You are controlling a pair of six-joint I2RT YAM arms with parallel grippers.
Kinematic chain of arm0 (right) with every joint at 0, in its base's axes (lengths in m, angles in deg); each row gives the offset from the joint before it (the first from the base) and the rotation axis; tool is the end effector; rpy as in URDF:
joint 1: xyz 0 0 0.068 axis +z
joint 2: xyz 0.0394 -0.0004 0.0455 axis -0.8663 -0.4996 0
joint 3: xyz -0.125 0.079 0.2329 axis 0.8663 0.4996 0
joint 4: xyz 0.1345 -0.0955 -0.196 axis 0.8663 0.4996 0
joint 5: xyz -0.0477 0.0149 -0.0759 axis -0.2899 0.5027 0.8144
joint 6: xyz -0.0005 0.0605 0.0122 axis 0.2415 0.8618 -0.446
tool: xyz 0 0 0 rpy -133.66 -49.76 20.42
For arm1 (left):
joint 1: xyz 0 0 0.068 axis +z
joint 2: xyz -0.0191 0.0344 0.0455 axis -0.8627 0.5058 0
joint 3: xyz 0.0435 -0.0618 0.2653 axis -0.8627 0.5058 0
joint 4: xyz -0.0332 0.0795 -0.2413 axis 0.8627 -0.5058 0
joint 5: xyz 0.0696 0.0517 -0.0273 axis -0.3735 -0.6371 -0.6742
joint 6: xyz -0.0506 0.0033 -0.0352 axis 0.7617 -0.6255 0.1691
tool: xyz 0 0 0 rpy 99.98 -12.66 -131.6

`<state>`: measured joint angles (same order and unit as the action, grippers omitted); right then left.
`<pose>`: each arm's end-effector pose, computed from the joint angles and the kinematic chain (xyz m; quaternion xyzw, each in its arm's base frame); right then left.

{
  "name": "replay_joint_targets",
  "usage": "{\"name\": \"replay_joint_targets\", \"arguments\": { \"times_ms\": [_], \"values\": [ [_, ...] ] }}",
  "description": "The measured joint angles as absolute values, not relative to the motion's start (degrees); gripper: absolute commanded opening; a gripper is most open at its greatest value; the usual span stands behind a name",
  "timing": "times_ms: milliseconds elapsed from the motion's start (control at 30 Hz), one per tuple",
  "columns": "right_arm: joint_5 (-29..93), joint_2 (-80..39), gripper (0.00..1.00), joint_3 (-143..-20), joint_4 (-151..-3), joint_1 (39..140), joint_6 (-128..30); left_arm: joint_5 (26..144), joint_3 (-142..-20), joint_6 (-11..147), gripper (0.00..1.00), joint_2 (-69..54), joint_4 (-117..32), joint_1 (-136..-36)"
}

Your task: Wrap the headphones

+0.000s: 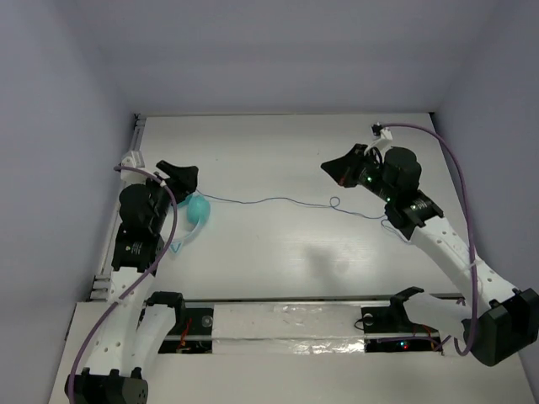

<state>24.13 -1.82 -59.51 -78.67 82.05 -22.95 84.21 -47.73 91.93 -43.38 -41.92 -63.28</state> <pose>0.2363 0.1092 0.3555 -0.0169 0.7538 0.3911 0.5279 0.1746 -0.0172 0.3446 -0.1486 0.6813 -0.2848 0.6577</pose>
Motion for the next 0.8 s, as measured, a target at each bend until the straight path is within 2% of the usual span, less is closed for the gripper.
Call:
{"name": "replay_joint_targets", "arguments": {
  "times_ms": [67, 167, 233, 267, 300, 333, 467, 567, 700, 800],
  "values": [
    [24.18, -0.75, 0.02, -59.14, -78.28, 83.47, -22.97, 81.96, -47.86, 91.89, 0.61, -43.38, -43.84, -63.28],
    [24.64, 0.83, 0.07, -58.35, -78.19, 84.15, -22.95, 77.80, -48.82, 91.69, 0.46, -43.38, -47.56, -63.28],
    [24.88, 1.66, 0.11, -57.85, -78.19, 84.34, -22.92, 73.74, -49.87, 91.45, 0.20, -43.36, -50.90, -63.28],
    [24.92, 2.07, 0.09, -57.56, -78.17, 84.36, -22.88, 72.78, -50.53, 91.78, 0.20, -43.31, -51.69, -63.28],
    [24.72, 2.40, 0.00, -57.28, -78.32, 84.39, -22.84, 70.72, -51.38, 91.43, 0.03, -43.18, -53.63, -63.28],
    [24.50, 2.77, 0.00, -56.91, -78.43, 84.41, -22.73, 69.06, -52.23, 91.45, 0.00, -42.96, -55.36, -63.28],
    [24.13, 4.37, 0.00, -55.12, -78.50, 84.45, -22.51, 61.50, -54.33, 91.45, 0.00, -42.50, -62.22, -63.28],
    [24.15, 4.87, 0.00, -54.59, -78.35, 84.45, -22.51, 56.34, -54.37, 91.93, 0.04, -41.15, -67.36, -63.21],
    [24.33, 5.50, 0.00, -54.55, -78.39, 84.45, -22.53, 52.73, -54.35, 92.48, 0.05, -36.63, -71.49, -59.85],
    [24.57, 5.83, 0.00, -54.53, -78.37, 84.45, -22.55, 53.24, -53.83, 92.22, 0.14, -31.69, -71.32, -54.17]
  ]
}}
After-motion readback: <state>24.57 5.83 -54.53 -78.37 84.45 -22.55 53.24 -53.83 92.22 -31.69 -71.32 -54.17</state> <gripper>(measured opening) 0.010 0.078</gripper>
